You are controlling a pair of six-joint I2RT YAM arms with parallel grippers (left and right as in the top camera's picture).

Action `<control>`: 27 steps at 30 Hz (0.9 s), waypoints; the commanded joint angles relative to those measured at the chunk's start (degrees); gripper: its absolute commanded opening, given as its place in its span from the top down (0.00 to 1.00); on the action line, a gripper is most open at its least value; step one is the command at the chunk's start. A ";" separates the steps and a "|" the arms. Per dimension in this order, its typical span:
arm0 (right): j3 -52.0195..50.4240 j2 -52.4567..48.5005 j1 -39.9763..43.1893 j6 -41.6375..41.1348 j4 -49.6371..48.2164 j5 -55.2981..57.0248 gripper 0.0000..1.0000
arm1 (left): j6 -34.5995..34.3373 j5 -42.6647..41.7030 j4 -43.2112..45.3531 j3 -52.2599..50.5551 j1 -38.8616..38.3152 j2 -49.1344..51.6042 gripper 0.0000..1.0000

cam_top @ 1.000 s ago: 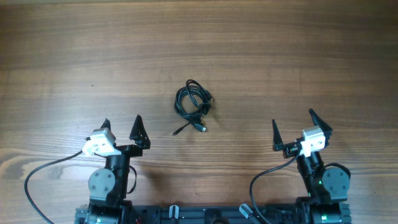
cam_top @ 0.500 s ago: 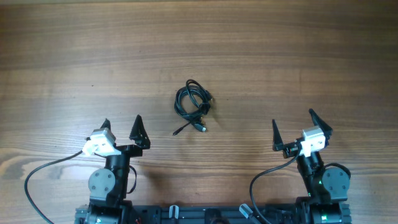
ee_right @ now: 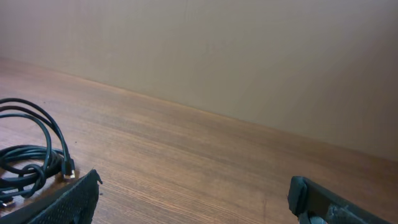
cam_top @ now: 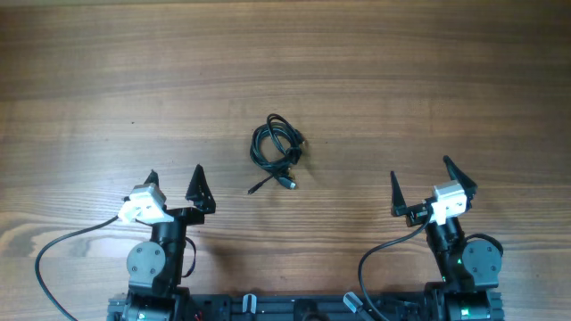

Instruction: Untangle cables

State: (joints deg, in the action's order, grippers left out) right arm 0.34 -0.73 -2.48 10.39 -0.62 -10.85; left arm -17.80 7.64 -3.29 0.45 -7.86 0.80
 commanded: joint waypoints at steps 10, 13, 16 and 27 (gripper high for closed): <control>-0.04 0.46 -0.26 0.13 -0.13 0.74 0.00 | 1.09 0.35 -0.20 -0.13 0.42 -0.31 0.00; -0.04 0.46 -0.35 0.11 -0.13 0.74 0.00 | 1.09 0.37 -0.20 -0.13 0.42 -0.31 0.00; -0.04 0.46 -1.16 0.11 -0.11 0.74 0.00 | 1.09 0.37 -0.20 -0.13 0.42 -0.31 0.00; -0.04 0.46 -1.60 0.11 -0.13 0.74 0.00 | 1.09 0.37 -0.20 -0.13 0.42 -0.31 0.00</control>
